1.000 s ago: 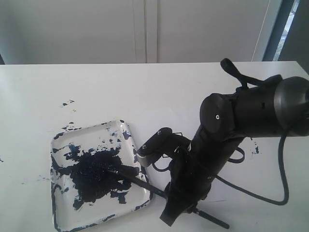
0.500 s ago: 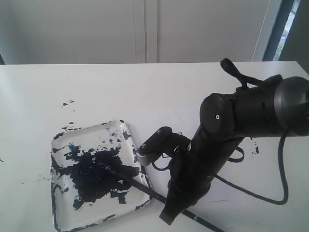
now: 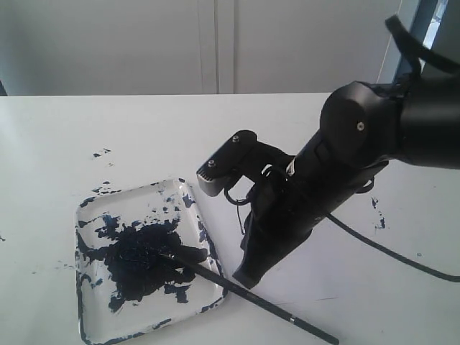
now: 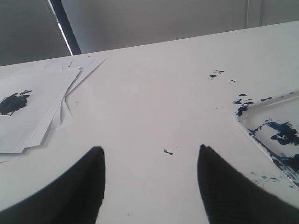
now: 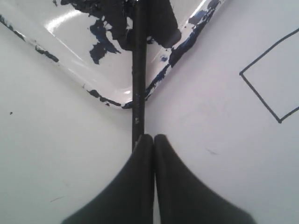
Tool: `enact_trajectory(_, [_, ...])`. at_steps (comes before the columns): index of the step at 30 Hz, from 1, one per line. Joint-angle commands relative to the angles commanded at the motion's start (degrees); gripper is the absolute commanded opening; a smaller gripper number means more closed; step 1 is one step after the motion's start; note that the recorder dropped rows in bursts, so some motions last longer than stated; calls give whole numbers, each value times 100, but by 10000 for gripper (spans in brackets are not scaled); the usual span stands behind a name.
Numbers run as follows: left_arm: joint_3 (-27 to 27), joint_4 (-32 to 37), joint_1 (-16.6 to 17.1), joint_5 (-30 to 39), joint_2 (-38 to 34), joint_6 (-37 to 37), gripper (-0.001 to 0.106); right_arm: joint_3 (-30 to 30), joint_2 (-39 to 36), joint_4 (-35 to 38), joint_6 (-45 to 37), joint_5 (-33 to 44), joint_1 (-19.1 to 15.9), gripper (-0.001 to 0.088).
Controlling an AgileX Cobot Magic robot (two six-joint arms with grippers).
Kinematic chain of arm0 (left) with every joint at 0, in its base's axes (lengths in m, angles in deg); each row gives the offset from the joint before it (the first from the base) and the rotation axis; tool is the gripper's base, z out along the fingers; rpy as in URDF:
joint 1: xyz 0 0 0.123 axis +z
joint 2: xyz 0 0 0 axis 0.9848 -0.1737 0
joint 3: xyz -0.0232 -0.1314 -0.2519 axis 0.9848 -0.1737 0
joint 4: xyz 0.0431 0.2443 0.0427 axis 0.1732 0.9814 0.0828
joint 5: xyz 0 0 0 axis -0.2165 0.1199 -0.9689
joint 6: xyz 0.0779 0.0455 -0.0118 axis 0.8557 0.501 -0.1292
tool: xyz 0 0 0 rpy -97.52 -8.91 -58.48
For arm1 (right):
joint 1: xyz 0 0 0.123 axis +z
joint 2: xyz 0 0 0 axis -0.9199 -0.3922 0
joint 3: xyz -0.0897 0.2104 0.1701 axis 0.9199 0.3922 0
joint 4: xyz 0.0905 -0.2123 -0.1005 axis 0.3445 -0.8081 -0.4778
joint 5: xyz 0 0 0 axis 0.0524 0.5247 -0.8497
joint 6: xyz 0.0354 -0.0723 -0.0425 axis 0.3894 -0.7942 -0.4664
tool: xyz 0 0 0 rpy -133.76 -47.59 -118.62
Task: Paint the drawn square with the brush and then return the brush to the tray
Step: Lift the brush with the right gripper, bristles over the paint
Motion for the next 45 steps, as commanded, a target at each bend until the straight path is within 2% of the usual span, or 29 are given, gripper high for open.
enact_trajectory(4, [0, 0, 0, 0, 0, 0, 618, 35, -93, 61, 22, 44, 0, 14])
enact_trajectory(6, [0, 0, 0, 0, 0, 0, 618, 91, -147, 61, 22, -30, 0, 88])
enact_trajectory(8, [0, 0, 0, 0, 0, 0, 618, 145, -215, 61, 22, -86, 0, 212])
enact_trajectory(12, [0, 0, 0, 0, 0, 0, 618, 154, -445, 61, 83, -113, 0, 596])
enact_trajectory(13, [0, 0, 0, 0, 0, 0, 618, 154, -521, 61, 118, -127, 0, 673])
enact_trajectory(14, [0, 0, 0, 0, 0, 0, 618, 154, -579, 61, 118, -127, 0, 705])
enact_trajectory(34, [0, 0, 0, 0, 0, 0, 618, 154, -1432, 76, -14, -445, 114, 668])
enact_trajectory(39, [0, 0, 0, 0, 0, 0, 618, 154, -1546, 76, -42, -455, 114, 551])
enact_trajectory(45, [0, 0, 0, 0, 0, 0, 618, 154, -1546, 76, -42, -455, 114, 298])
